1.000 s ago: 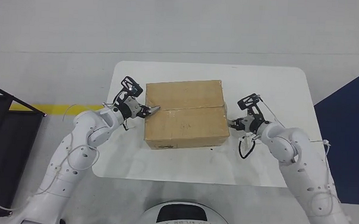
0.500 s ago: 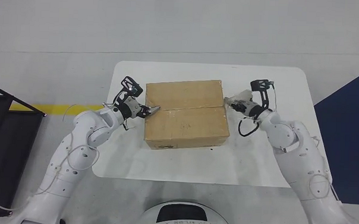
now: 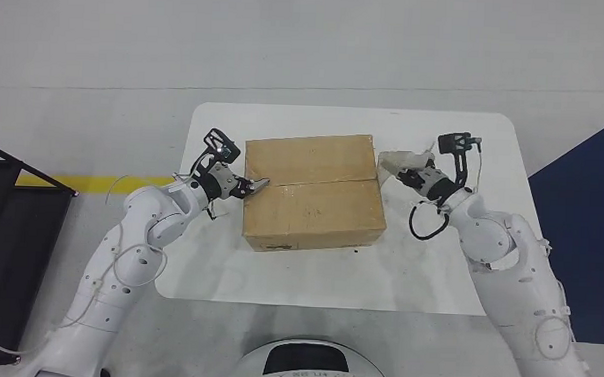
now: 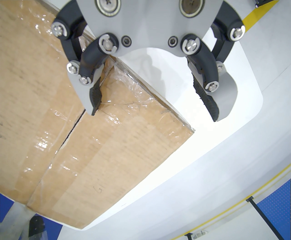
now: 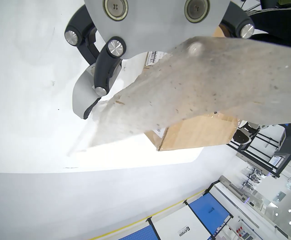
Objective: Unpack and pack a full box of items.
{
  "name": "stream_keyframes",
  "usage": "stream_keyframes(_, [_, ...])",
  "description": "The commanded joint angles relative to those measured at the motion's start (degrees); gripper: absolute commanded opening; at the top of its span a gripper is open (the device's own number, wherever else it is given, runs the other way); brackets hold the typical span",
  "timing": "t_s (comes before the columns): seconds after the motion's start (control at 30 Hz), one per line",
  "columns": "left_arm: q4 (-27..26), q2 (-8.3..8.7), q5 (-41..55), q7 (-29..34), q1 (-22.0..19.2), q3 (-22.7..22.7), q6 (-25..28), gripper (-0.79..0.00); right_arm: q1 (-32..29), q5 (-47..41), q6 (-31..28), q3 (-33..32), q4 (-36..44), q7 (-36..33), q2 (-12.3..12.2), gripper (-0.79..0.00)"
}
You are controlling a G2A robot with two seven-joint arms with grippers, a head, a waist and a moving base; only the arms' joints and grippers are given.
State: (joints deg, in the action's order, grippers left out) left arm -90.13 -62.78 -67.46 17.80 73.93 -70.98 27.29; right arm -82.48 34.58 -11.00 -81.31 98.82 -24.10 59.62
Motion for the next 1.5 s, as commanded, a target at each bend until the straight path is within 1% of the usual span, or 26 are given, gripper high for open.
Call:
stream_keyframes(0.0, [0.00, 0.00, 0.00, 0.00, 0.00, 0.00, 0.00, 0.000, -1.38, 1.79, 2.19, -0.38, 3.84, -0.28, -0.06, 0.000])
stream_keyframes(0.07, [0.00, 0.00, 0.00, 0.00, 0.00, 0.00, 0.00, 0.000, -2.72, 5.52, 6.74, -0.82, 7.84, -0.92, -0.13, 0.000])
stream_keyframes(0.17, [0.00, 0.00, 0.00, 0.00, 0.00, 0.00, 0.00, 0.000, -4.03, 13.54, 15.58, 0.65, 14.06, -3.14, -0.03, 0.000])
stream_keyframes(0.23, [0.00, 0.00, 0.00, 0.00, 0.00, 0.00, 0.00, 0.000, -4.27, 17.91, 20.10, 3.22, 17.64, -5.20, 0.21, 0.000])
stream_keyframes(0.33, [0.00, 0.00, 0.00, 0.00, 0.00, 0.00, 0.00, 0.000, -3.25, 26.36, 25.15, 8.23, 19.77, -8.47, 0.61, 0.000])
stream_keyframes(0.4, [0.00, 0.00, 0.00, 0.00, 0.00, 0.00, 0.00, 0.000, -1.40, 31.22, 27.25, 12.37, 19.46, -10.39, 1.09, 0.000])
stream_keyframes(0.63, [0.00, 0.00, 0.00, 0.00, 0.00, 0.00, 0.00, 0.000, 7.19, 36.19, 32.96, 23.78, 17.28, -16.61, 3.67, 0.000])
stream_keyframes(0.83, [0.00, 0.00, 0.00, 0.00, 0.00, 0.00, 0.00, 0.000, 14.14, 35.08, 35.35, 29.43, 16.12, -21.34, 6.02, 0.000])
stream_keyframes(0.93, [0.00, 0.00, 0.00, 0.00, 0.00, 0.00, 0.00, 0.000, 16.99, 33.03, 35.74, 30.95, 17.50, -22.53, 7.12, 0.000])
stream_keyframes(1.07, [0.00, 0.00, 0.00, 0.00, 0.00, 0.00, 0.00, 0.000, 18.68, 33.49, 36.26, 31.22, 19.33, -22.97, 7.81, 0.000])
stream_keyframes(1.2, [0.00, 0.00, 0.00, 0.00, 0.00, 0.00, 0.00, 0.000, 18.18, 32.49, 36.56, 29.44, 22.47, -22.70, 8.08, 0.000])
stream_keyframes(1.27, [0.00, 0.00, 0.00, 0.00, 0.00, 0.00, 0.00, 0.000, 16.55, 29.81, 36.29, 27.21, 24.83, -22.09, 7.99, 0.000])
stream_keyframes(1.3, [0.00, 0.00, 0.00, 0.00, 0.00, 0.00, 0.00, 0.000, 15.08, 26.54, 35.75, 24.88, 26.27, -21.51, 7.87, 0.000])
stream_keyframes(1.47, [0.00, 0.00, 0.00, 0.00, 0.00, 0.00, 0.00, 0.000, 9.58, 18.55, 33.41, 15.26, 29.53, -18.46, 7.19, 0.000])
